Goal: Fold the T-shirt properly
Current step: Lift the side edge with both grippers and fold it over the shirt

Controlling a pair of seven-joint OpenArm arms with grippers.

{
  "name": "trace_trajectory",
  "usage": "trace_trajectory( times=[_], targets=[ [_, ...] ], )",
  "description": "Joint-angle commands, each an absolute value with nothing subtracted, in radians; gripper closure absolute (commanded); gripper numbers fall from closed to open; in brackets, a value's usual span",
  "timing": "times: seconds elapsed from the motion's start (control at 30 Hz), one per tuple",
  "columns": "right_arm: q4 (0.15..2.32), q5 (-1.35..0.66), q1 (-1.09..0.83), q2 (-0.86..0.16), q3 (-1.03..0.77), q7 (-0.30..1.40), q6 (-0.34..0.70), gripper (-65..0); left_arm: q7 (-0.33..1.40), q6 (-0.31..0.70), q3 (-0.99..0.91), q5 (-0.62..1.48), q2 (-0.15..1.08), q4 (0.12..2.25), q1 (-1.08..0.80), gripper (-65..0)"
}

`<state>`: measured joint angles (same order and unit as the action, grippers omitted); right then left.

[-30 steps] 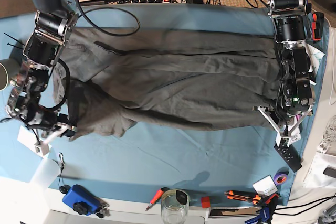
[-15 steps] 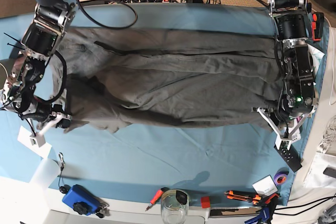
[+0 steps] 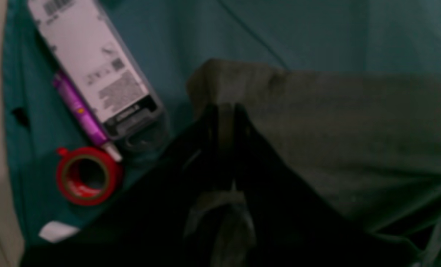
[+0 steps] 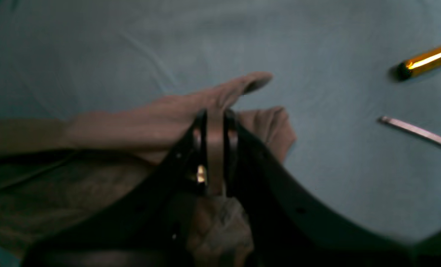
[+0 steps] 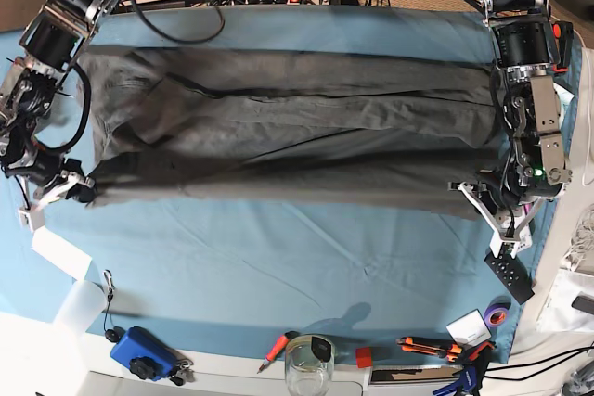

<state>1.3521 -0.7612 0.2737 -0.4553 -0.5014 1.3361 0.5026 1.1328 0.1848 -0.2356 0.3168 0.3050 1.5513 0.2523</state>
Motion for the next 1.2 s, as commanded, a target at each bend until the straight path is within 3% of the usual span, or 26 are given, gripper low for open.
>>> trace_trajectory(
  times=[0.0, 0.5, 0.73, 0.93, 1.17],
  targets=[
    [1.367, -0.791, 0.294, -0.491, -0.506, 1.32, 0.509, 0.0, 1.132, 0.186, -0.241, 0.332, 0.319, 1.572, 0.277, 0.0],
    [1.474, -0.797, 0.171, -0.493, -0.506, 1.325, 0.524, 0.0, 1.178, 0.212, -0.244, 0.345, 0.344, 1.672, 0.175, 0.0],
    [1.476, -0.823, 0.169, -0.493, -0.537, 1.34, 0.524, 0.0, 1.16, 0.212, -0.33, 0.35, 0.352, 1.722, 0.125, 0.0],
    [1.483, -0.873, 0.13, -0.493, -0.607, 1.351, 0.533, 0.0, 1.175, 0.29, -0.406, 0.496, 0.355, 1.722, 0.086, 0.0],
    [1.534, -0.875, 0.058, -0.493, -0.63, 1.362, 0.546, 0.0, 1.191, 0.29, -0.41, 0.503, 0.355, 1.723, 0.041, 0.0]
  ],
)
